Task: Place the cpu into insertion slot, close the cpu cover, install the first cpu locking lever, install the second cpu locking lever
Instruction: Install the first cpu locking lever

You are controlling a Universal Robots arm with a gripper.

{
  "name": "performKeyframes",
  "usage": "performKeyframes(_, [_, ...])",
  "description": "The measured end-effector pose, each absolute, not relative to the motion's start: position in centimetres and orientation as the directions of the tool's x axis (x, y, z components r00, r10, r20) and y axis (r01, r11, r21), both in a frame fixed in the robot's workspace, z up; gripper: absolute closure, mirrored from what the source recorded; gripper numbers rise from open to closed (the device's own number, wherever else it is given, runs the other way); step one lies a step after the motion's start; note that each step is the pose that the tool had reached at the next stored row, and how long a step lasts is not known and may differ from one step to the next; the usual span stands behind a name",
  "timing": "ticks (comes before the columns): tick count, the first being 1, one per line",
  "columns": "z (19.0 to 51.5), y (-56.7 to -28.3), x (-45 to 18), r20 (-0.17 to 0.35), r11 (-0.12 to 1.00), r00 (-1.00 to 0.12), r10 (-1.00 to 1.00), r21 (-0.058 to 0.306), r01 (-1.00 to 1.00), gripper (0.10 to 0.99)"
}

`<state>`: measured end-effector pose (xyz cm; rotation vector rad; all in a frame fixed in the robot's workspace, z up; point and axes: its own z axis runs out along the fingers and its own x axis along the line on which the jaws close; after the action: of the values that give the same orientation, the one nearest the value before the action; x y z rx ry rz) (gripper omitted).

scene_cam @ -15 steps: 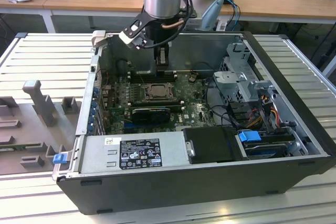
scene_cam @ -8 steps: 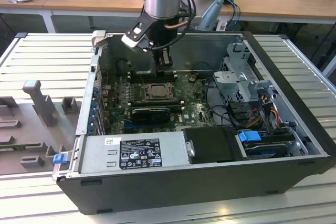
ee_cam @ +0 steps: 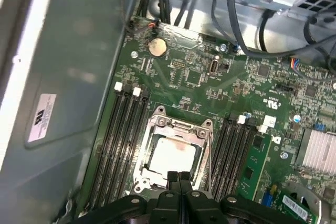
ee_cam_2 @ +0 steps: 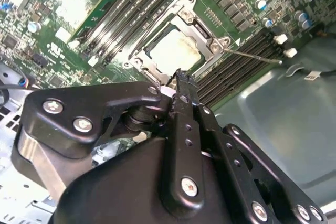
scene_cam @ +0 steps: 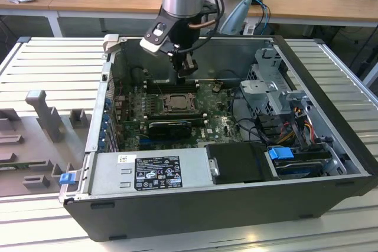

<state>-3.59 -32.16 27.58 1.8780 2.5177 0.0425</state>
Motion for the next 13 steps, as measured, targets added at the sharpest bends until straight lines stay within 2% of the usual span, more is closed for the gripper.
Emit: performKeyframes(13, [27.63,-32.17,-3.68,0.016,0.396,-0.397,0.918,0.022,0.918,0.980])
